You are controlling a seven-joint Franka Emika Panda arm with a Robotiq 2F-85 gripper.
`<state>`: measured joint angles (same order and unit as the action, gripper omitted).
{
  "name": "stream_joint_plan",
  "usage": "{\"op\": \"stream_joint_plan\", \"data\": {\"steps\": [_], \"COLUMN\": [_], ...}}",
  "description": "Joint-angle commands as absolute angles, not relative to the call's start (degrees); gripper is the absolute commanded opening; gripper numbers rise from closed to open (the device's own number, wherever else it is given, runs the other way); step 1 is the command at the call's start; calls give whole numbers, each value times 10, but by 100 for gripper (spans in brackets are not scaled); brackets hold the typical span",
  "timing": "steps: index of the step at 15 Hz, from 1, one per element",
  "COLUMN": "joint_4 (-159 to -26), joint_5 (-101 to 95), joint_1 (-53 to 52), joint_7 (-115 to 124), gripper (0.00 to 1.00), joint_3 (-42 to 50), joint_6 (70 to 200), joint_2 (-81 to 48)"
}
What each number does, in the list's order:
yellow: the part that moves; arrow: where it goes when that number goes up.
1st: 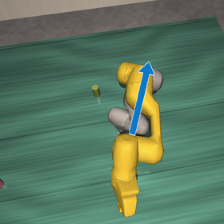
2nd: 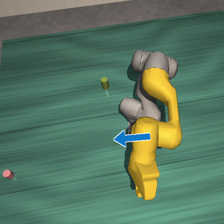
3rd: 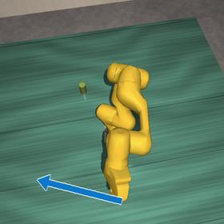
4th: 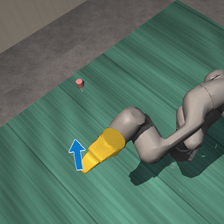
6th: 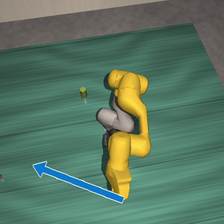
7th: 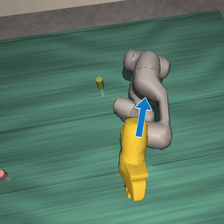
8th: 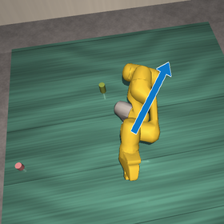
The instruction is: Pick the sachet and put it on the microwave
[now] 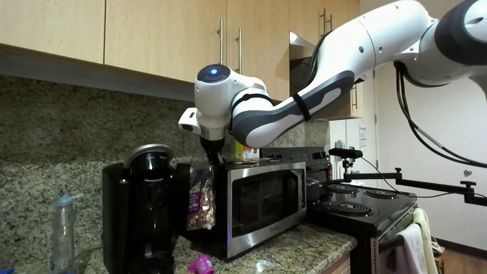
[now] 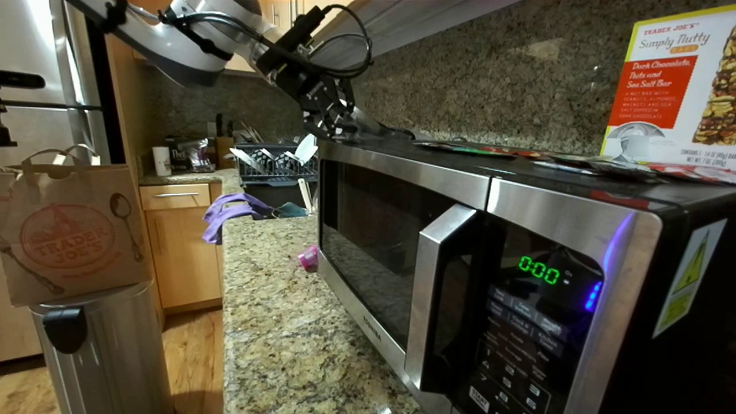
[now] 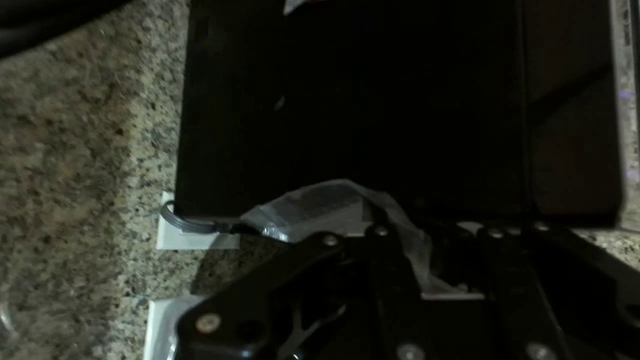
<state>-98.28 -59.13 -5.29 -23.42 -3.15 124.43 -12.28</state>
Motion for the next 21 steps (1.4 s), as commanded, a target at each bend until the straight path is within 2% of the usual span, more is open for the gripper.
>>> {"op": "stream_joint_plan", "data": {"steps": [1, 7, 14, 15, 17, 21], "joint_4": [-975, -993, -995, -998, -999, -1030], "joint_5": [-590, -546, -464, -449, -403, -285], "joint_1": [-25, 2, 36, 39, 48, 69], "joint_7": [-219, -181, -201, -204, -213, -251], "gripper": [6, 6, 6, 32, 32, 57], "joint_3": [-8, 18, 46, 49, 52, 60], "joint_6": [1217, 1180, 1184, 1189, 1202, 1237], "joint_2": [-79, -14, -46, -52, -60, -22]}}
